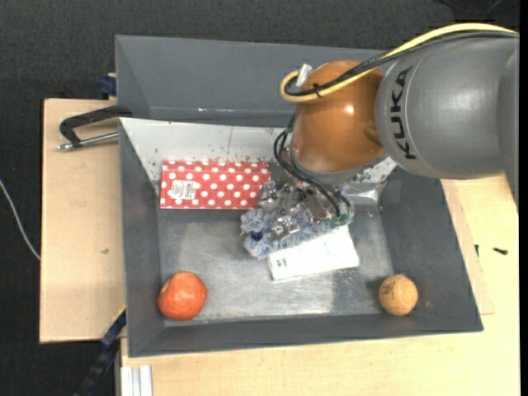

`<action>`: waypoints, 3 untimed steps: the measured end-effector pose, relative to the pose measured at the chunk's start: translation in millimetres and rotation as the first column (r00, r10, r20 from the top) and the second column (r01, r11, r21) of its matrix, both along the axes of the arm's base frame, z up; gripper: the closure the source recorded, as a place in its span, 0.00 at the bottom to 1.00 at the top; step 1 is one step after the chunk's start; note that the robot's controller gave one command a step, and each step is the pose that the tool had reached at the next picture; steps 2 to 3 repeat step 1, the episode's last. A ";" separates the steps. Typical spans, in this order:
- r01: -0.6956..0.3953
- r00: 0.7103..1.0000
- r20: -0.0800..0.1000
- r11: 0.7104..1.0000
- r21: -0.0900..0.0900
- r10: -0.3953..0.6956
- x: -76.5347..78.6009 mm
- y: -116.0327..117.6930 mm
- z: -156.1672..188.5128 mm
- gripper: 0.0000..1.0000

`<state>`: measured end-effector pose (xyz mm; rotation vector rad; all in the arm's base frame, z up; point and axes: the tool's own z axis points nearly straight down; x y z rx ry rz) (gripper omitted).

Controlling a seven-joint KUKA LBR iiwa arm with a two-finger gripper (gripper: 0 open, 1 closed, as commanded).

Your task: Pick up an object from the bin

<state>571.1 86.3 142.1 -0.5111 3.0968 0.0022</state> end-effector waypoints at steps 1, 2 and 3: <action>0.001 1.000 0.006 1.000 0.001 -0.001 1.7 0.4 25.4 1.00; 0.001 1.000 0.006 1.000 0.001 -0.001 1.7 0.4 25.4 1.00; 0.001 1.000 0.006 1.000 0.001 -0.001 1.7 0.4 25.4 1.00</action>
Offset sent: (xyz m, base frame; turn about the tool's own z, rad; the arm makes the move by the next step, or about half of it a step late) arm 0.0001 -0.0001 0.0002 0.0000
